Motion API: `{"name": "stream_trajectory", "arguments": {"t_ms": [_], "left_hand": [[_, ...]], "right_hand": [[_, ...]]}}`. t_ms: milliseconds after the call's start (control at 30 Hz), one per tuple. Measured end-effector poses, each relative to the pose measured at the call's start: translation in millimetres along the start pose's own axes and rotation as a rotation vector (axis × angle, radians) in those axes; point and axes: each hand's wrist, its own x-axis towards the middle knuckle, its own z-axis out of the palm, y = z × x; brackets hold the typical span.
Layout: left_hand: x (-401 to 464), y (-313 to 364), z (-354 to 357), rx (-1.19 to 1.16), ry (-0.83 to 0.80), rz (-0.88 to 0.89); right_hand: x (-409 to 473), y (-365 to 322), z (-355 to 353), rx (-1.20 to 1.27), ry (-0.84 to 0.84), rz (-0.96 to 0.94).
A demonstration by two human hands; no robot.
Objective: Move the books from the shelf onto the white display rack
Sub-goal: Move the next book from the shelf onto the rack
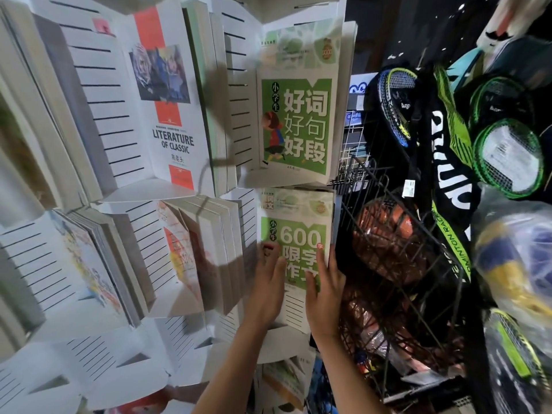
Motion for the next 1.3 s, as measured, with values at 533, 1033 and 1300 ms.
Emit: {"name": "stream_trajectory", "arguments": {"t_ms": [533, 1033, 1300], "left_hand": [[14.1, -7.4, 3.2, -0.17, 0.019, -0.044], [31.0, -12.6, 11.7, -0.139, 0.043, -0.015], [28.9, -5.5, 18.7, -0.048, 0.093, 0.046]], "right_hand": [[1.0, -4.2, 10.9, 0.129, -0.053, 0.193], [24.0, 8.7, 5.4, 0.024, -0.155, 0.144], [26.4, 4.7, 2.0, -0.038, -0.093, -0.008]]}}
